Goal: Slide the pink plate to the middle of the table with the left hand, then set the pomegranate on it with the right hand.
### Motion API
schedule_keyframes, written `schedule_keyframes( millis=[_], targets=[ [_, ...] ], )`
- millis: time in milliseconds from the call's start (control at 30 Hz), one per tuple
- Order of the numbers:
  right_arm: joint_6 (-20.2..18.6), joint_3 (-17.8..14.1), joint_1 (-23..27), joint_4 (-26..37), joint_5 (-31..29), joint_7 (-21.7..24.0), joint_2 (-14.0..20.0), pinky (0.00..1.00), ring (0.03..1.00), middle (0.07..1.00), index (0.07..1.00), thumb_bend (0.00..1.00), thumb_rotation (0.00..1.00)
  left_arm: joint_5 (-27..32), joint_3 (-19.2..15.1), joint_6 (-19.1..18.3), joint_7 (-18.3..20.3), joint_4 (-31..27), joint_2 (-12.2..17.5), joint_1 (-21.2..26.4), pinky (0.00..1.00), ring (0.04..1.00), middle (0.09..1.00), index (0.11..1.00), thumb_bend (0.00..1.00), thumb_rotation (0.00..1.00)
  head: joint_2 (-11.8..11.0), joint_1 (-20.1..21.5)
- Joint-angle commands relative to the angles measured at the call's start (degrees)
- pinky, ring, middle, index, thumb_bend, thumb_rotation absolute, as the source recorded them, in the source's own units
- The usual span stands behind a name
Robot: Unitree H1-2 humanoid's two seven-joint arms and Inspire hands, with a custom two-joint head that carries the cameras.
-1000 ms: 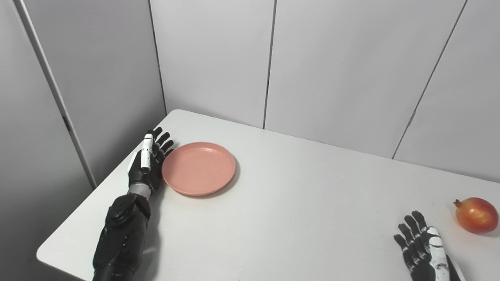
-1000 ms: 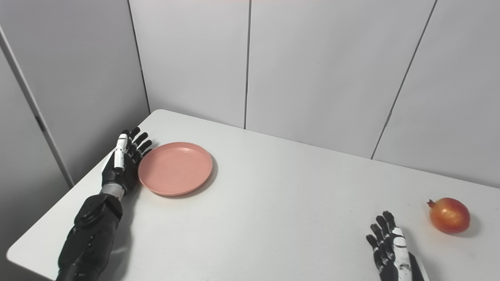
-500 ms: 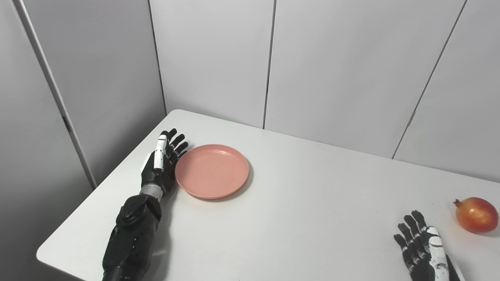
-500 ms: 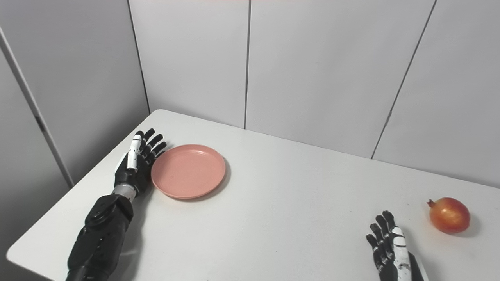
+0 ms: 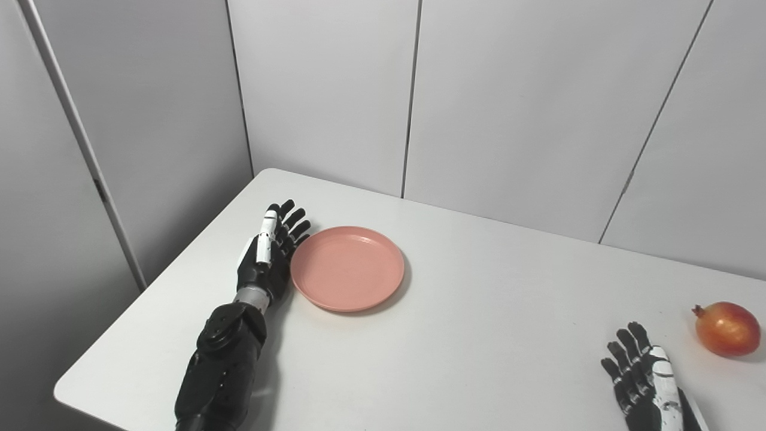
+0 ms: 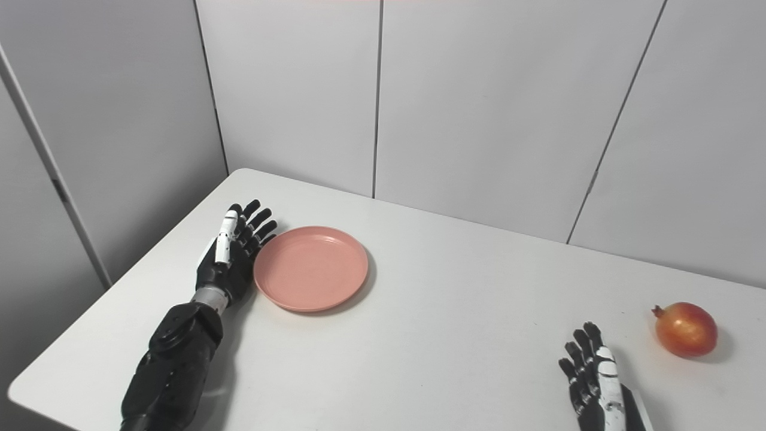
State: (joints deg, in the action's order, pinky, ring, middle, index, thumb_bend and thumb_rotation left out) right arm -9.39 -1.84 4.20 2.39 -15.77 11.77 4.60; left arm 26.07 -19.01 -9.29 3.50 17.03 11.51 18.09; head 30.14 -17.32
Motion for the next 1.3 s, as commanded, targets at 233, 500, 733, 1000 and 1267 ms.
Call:
schedule_keyframes(
  millis=[233, 500, 733, 1000, 1267],
  targets=[
    [0.82, 0.22, 1.07, 0.40, -0.17, 0.10, -0.56, 1.00, 1.000, 1.000, 1.000, 0.26, 1.00, -0.47, 2.52, -3.40, -0.28, -3.19, -1.43, -0.03, 0.94, 0.931, 0.934, 0.928, 0.40, 1.00, 0.54, 0.64],
    [0.59, 0.38, 1.16, 0.61, -0.18, 0.06, -0.61, 1.00, 1.000, 1.000, 1.000, 0.26, 1.00, -0.96, 4.21, -5.22, -0.14, -7.15, -2.76, -0.78, 0.93, 0.923, 0.931, 0.926, 0.41, 1.00, 1.12, 1.05],
    [0.63, 0.68, 1.09, 0.75, 0.64, -0.40, -0.75, 1.00, 1.000, 1.000, 1.000, 0.27, 1.00, -2.67, 6.38, -5.38, -0.19, -8.42, -4.10, -1.02, 0.90, 0.903, 0.912, 0.910, 0.40, 1.00, 1.62, 1.60],
    [0.71, 0.90, 1.11, 1.11, 0.81, -0.35, -0.82, 1.00, 1.000, 1.000, 1.000, 0.28, 1.00, -2.71, 8.10, -5.55, 0.53, -7.34, -5.58, -0.36, 0.91, 0.914, 0.920, 0.917, 0.40, 1.00, 2.13, 2.16],
    [0.20, 1.08, 1.26, 1.35, 1.12, -0.95, -1.26, 1.00, 1.000, 1.000, 1.000, 0.28, 1.00, -3.65, 9.84, -6.62, -0.21, -7.50, -7.80, 0.42, 0.92, 0.914, 0.919, 0.912, 0.40, 1.00, 2.74, 3.47]
  ],
)
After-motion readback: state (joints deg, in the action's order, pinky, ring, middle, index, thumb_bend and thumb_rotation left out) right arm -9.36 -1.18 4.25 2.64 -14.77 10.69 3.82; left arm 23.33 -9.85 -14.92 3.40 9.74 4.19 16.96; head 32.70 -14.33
